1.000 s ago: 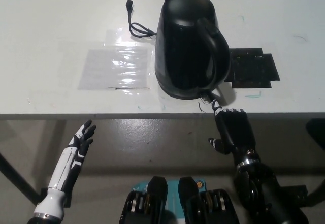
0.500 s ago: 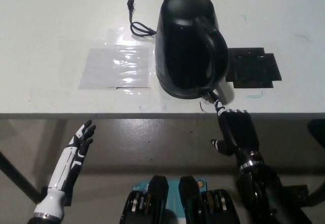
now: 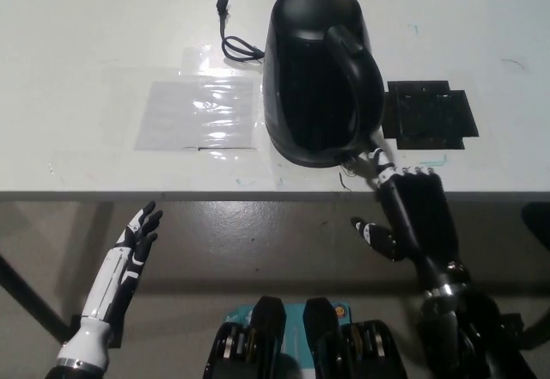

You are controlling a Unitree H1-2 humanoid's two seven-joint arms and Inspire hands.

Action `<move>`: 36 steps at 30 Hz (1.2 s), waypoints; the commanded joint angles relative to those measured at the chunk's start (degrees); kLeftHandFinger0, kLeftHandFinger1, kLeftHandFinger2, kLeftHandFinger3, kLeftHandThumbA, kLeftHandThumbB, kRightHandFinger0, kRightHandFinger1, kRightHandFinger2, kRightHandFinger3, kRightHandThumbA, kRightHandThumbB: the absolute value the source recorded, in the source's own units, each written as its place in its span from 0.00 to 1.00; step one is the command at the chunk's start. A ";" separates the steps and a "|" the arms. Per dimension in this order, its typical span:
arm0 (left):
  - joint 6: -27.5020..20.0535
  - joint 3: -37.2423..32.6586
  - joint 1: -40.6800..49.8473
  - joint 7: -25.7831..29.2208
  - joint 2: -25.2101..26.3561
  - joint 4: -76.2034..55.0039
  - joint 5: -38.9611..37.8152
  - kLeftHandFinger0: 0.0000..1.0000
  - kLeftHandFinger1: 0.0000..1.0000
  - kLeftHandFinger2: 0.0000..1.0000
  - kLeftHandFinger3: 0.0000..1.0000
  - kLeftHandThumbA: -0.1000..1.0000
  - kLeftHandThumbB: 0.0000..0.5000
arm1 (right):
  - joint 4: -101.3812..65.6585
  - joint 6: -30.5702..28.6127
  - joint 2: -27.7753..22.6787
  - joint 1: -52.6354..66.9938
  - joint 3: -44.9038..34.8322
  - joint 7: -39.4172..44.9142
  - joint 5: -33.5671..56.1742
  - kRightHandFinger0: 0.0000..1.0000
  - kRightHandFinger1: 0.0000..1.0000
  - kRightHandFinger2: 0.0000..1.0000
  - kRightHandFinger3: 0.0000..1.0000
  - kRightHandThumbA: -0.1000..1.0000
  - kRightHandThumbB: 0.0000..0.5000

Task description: A kettle is kept at the center of the table close to the robot and the robot uses its right index finger to press downwards on the transparent start boiling button

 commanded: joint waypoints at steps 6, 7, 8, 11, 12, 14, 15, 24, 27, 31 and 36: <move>-1.37 0.09 -1.00 0.06 0.78 -1.43 0.49 1.00 1.00 1.00 1.00 1.00 0.41 | -7.27 -5.17 -0.30 4.11 -3.91 -1.43 5.22 0.00 0.07 0.10 1.00 1.00 0.36; -1.36 0.11 -0.98 0.08 0.74 -1.44 0.46 1.00 1.00 1.00 1.00 1.00 0.42 | -7.53 -5.80 -0.18 4.53 -4.24 -1.90 5.70 0.00 0.09 0.14 1.00 1.00 0.37; -1.36 0.11 -0.95 0.05 0.70 -1.48 0.34 1.00 1.00 1.00 1.00 1.00 0.43 | -8.26 -7.13 -0.04 5.54 -4.95 -2.59 7.16 0.10 0.23 0.33 1.00 1.00 0.40; -0.86 0.21 -1.26 0.00 0.79 -1.49 0.26 1.00 1.00 1.00 1.00 1.00 0.44 | -9.28 -13.75 -0.59 8.19 -7.20 -2.09 16.81 0.72 0.80 0.94 1.00 1.00 0.46; -0.90 0.22 -1.30 0.10 0.81 -1.42 0.46 1.00 1.00 1.00 1.00 1.00 0.45 | -9.13 -15.95 -0.79 8.99 -7.86 -2.24 19.33 0.89 0.96 1.00 1.00 1.00 0.49; -1.05 0.22 -1.17 0.13 0.79 -1.38 0.46 1.00 1.00 1.00 1.00 1.00 0.45 | -7.47 -21.94 -1.53 10.70 -9.52 -4.12 23.52 1.00 1.00 1.00 1.00 1.00 0.54; -1.08 0.24 -1.12 0.09 0.73 -1.38 0.27 1.00 1.00 1.00 1.00 1.00 0.45 | -6.96 -23.46 -2.01 11.36 -10.27 -4.41 24.68 1.00 1.00 1.00 1.00 1.00 0.55; -1.64 -0.06 -0.83 -0.30 0.51 -1.01 -0.33 1.00 1.00 1.00 1.00 1.00 0.42 | 0.23 -32.95 -2.94 14.37 -16.68 -5.01 34.40 1.00 1.00 1.00 1.00 1.00 0.72; -1.69 -0.18 -0.84 -0.45 0.45 -1.18 -0.48 1.00 1.00 1.00 1.00 1.00 0.41 | 2.55 -33.05 -3.87 15.02 -16.97 -6.27 35.18 1.00 1.00 1.00 1.00 1.00 0.73; -1.44 -0.10 -1.02 -0.40 0.43 -1.30 -0.54 1.00 1.00 1.00 1.00 1.00 0.42 | 4.85 -33.05 -4.93 15.32 -16.48 -6.86 37.30 1.00 1.00 1.00 1.00 1.00 0.69; -1.12 -0.15 -1.21 -0.68 0.50 -1.03 -0.86 1.00 1.00 1.00 1.00 1.00 0.44 | 6.71 -33.05 -5.18 16.06 -16.66 -6.46 38.81 1.00 1.00 1.00 1.00 1.00 0.71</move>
